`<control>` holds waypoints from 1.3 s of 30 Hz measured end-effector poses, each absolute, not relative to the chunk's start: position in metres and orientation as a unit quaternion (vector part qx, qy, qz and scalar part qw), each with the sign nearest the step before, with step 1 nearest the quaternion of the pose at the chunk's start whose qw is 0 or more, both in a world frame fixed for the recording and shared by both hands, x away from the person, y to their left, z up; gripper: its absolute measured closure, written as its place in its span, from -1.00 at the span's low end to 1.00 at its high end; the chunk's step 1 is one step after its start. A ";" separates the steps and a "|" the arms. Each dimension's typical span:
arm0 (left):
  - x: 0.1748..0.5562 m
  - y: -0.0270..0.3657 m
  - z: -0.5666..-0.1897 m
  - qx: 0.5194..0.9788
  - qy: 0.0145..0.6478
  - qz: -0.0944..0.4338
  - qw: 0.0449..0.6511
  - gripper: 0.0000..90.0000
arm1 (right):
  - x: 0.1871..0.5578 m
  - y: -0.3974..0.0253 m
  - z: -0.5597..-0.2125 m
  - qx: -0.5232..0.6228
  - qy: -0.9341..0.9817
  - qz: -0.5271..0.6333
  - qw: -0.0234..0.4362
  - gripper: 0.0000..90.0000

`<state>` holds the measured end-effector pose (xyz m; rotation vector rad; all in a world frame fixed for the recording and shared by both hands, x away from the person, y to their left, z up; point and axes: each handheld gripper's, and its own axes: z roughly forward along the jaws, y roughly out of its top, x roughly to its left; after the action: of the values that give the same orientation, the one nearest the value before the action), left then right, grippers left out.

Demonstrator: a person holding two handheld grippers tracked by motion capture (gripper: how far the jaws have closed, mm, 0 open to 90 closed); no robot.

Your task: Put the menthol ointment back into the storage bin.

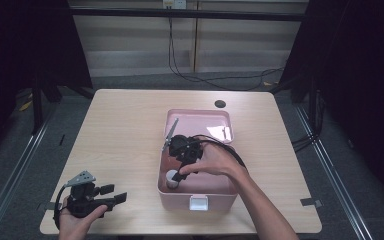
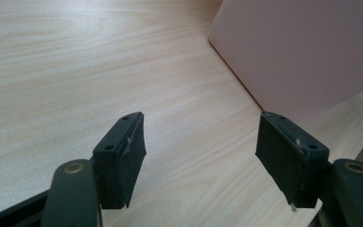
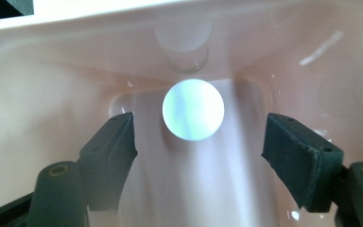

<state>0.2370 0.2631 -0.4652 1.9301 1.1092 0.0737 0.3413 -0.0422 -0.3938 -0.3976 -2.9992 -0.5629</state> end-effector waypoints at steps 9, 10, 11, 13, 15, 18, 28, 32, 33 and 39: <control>0.237 0.264 -0.465 0.778 0.447 0.031 0.441 -0.26 | 0.331 -0.070 -0.388 -0.156 -0.962 -0.224 0.011 -0.39; 0.237 0.263 -0.465 0.777 0.449 0.030 0.441 -0.26 | 0.330 -0.074 -0.388 -0.162 -0.959 -0.231 0.010 -0.39; 0.237 0.263 -0.465 0.777 0.449 0.030 0.441 -0.26 | 0.329 -0.077 -0.387 -0.171 -0.957 -0.234 0.008 -0.39; 0.237 0.263 -0.465 0.778 0.448 0.031 0.439 -0.26 | 0.328 -0.080 -0.387 -0.176 -0.955 -0.238 0.004 -0.39; 0.237 0.263 -0.465 0.779 0.447 0.031 0.438 -0.27 | 0.326 -0.087 -0.386 -0.181 -0.951 -0.251 0.000 -0.39; 0.238 0.263 -0.465 0.777 0.449 0.030 0.441 -0.27 | 0.323 -0.093 -0.385 -0.184 -0.948 -0.260 -0.005 -0.39; 0.237 0.263 -0.465 0.777 0.449 0.030 0.440 -0.29 | 0.305 -0.142 -0.378 -0.232 -0.907 -0.347 -0.053 -0.32; 0.238 0.263 -0.465 0.776 0.453 0.030 0.438 -0.23 | 0.297 -0.161 -0.378 -0.260 -0.885 -0.380 -0.068 -0.33; 0.238 0.263 -0.465 0.775 0.456 0.030 0.437 -0.23 | 0.297 -0.161 -0.378 -0.260 -0.885 -0.380 -0.068 -0.33; 0.238 0.263 -0.465 0.775 0.456 0.031 0.436 -0.22 | 0.282 -0.186 -0.377 -0.295 -0.863 -0.396 -0.106 -0.34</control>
<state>0.2377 0.2634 -0.4654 1.9284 1.1352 0.0784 0.2816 -0.1856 -0.3774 -0.9955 -2.9107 -1.3347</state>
